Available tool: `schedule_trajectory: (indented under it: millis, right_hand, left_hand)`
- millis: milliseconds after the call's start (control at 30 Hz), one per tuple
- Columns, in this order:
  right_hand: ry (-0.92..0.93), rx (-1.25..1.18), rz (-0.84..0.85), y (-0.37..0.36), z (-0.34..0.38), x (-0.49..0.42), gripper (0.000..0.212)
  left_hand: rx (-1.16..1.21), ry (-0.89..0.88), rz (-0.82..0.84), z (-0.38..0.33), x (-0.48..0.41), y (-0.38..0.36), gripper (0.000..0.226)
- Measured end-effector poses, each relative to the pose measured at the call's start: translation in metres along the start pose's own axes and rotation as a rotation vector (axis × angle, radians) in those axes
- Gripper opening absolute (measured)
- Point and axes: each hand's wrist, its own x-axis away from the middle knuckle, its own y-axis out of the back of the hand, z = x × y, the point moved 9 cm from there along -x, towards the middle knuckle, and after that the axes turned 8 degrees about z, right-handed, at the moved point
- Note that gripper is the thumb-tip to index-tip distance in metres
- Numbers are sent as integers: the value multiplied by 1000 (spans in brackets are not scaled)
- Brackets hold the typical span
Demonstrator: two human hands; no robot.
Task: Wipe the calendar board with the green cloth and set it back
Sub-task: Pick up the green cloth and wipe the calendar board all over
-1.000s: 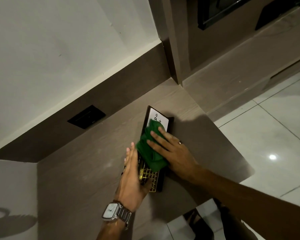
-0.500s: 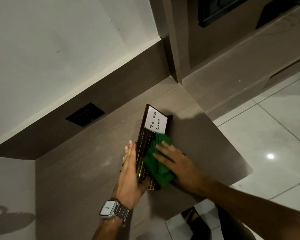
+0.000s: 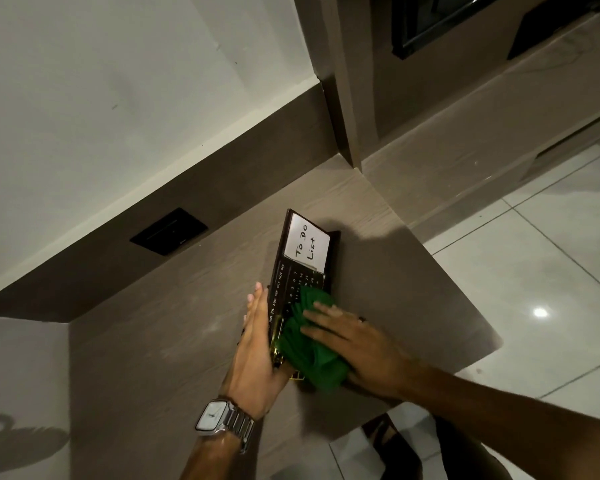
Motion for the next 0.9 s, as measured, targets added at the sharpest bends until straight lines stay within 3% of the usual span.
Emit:
schedule_trajectory:
  millis: [67, 167, 267, 333, 433, 533, 667, 733, 900]
  right_hand:
    - [-3, 39, -26, 18, -17, -6, 86]
    - [-250, -6, -184, 63, -75, -30, 84]
    - [-433, -66, -223, 66, -95, -39, 83]
    - [-399, -73, -220, 48, -70, -27, 82]
    - [-211, -10, -119, 9, -15, -3, 73]
    - [-118, 88, -54, 7, -13, -5, 69]
    - [-393, 32, -209, 59, -73, -31, 79]
    - [-401, 26, -206, 57, -68, -36, 86]
    - [-84, 102, 20, -16, 9, 6, 95]
  left_hand:
    - [-9, 6, -4, 0, 0, 2, 122]
    - [-15, 9, -8, -3, 2, 3, 119]
    - [2, 4, -14, -7, 3, 4, 116]
    - [19, 4, -17, -8, 2, 5, 117]
    - [33, 8, 3, -7, 1, 4, 123]
    - [26, 7, 10, -4, 0, 4, 124]
    - [7, -6, -3, -4, 0, 4, 116]
    - [12, 3, -9, -3, -1, 4, 117]
    - [35, -5, 9, 0, -4, 3, 130]
